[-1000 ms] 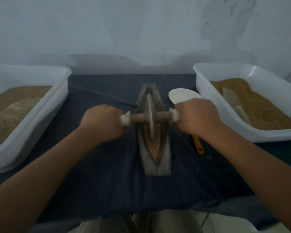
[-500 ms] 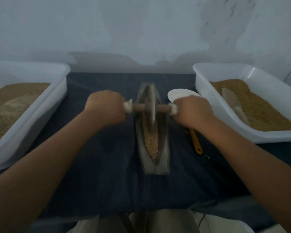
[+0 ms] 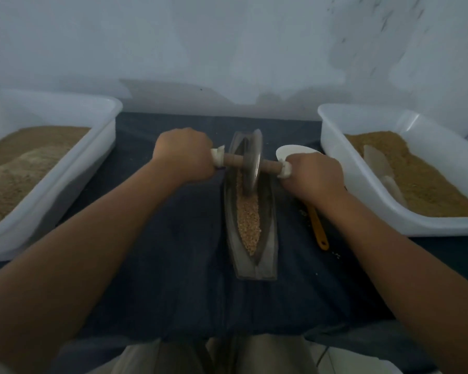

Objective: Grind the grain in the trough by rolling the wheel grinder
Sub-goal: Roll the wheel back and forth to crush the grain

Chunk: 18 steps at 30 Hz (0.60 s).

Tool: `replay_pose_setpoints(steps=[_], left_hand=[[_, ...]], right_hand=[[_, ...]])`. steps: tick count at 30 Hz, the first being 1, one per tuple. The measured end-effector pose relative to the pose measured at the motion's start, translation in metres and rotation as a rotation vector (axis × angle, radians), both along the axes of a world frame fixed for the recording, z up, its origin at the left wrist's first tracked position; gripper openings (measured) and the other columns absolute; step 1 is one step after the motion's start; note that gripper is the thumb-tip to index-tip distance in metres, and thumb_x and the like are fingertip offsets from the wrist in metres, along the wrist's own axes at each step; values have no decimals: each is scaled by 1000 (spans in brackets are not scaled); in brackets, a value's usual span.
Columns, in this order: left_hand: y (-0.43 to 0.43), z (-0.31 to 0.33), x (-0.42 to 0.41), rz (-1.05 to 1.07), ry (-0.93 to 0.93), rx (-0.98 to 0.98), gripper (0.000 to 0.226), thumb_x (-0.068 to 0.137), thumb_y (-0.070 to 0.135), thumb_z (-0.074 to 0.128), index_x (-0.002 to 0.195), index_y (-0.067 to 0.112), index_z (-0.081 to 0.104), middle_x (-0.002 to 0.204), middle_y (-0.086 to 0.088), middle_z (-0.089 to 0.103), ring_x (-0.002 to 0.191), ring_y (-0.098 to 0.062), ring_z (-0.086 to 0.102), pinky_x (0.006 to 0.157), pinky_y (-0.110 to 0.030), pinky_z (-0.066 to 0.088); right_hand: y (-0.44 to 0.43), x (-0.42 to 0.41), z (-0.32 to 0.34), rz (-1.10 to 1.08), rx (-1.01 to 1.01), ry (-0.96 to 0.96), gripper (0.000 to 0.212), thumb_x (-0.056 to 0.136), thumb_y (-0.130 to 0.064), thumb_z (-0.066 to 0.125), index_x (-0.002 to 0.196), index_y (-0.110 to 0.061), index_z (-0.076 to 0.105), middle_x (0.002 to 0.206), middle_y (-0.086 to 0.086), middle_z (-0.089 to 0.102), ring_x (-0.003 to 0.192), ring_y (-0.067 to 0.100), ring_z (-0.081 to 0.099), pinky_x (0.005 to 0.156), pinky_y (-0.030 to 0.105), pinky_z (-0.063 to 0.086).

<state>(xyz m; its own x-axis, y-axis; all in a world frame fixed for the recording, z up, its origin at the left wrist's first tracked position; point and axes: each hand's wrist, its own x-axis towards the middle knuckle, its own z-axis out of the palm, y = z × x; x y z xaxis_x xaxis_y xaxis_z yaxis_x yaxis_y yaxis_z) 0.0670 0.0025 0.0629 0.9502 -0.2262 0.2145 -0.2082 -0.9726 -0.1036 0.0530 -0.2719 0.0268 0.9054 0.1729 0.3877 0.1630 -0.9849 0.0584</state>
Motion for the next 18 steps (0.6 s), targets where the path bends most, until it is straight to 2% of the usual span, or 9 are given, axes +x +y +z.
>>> replay_pose_setpoints(steps=[3, 5, 7, 8, 10, 13, 16, 18], left_hand=[[19, -18, -40, -42, 23, 4, 32, 81, 48, 64, 63, 27, 49, 63, 10, 50, 57, -18, 51, 54, -27, 38], [32, -34, -82, -138, -97, 43, 37, 71, 50, 68, 56, 30, 40, 50, 13, 39, 42, -6, 34, 46, -19, 20], [40, -38, -96, -178, -210, 23, 48, 60, 51, 71, 53, 34, 27, 44, 16, 24, 38, 0, 15, 49, -14, 8], [41, -38, -91, -166, -213, 11, 47, 61, 51, 70, 53, 34, 27, 45, 16, 25, 38, -2, 16, 49, -14, 9], [31, -37, -66, -91, -119, 3, 35, 73, 52, 63, 57, 30, 41, 53, 13, 41, 44, -13, 37, 48, -20, 22], [9, -19, -13, 45, -13, -54, 28, 85, 47, 59, 70, 23, 60, 71, 5, 62, 66, -24, 61, 60, -30, 46], [1, -8, -3, 58, 9, -52, 26, 87, 46, 61, 80, 22, 68, 79, 2, 65, 76, -28, 67, 67, -34, 52], [12, -16, -22, 27, 49, -42, 24, 84, 47, 61, 75, 25, 63, 74, 6, 61, 71, -24, 64, 63, -32, 49]], right_hand=[[-9, -38, -8, 51, -11, -1, 42, 90, -63, 32, 67, -33, 49, 60, -13, 50, 55, 7, 50, 52, 29, 41], [-18, -72, -17, 128, 8, -82, 38, 89, -65, 37, 65, -36, 41, 51, -15, 39, 45, -1, 38, 43, 24, 34], [-23, -85, -24, 159, -2, -146, 37, 90, -65, 42, 65, -38, 36, 49, -16, 30, 43, -4, 29, 40, 20, 24], [-23, -80, -24, 160, -2, -140, 39, 92, -65, 39, 64, -38, 36, 49, -16, 32, 43, -4, 30, 40, 21, 27], [-14, -55, -17, 104, -23, -104, 42, 94, -64, 33, 65, -35, 43, 53, -14, 41, 46, 3, 40, 44, 25, 35], [0, -7, -2, 49, -40, -151, 39, 96, -54, 47, 66, -29, 51, 58, -11, 45, 52, 10, 42, 49, 24, 22], [6, 4, 11, 25, -53, -15, 35, 96, -52, 46, 70, -29, 54, 65, -9, 50, 62, 14, 54, 54, 29, 31], [1, -15, 7, -11, -59, 13, 38, 98, -54, 46, 70, -28, 52, 63, -12, 43, 56, 9, 42, 52, 28, 22]])
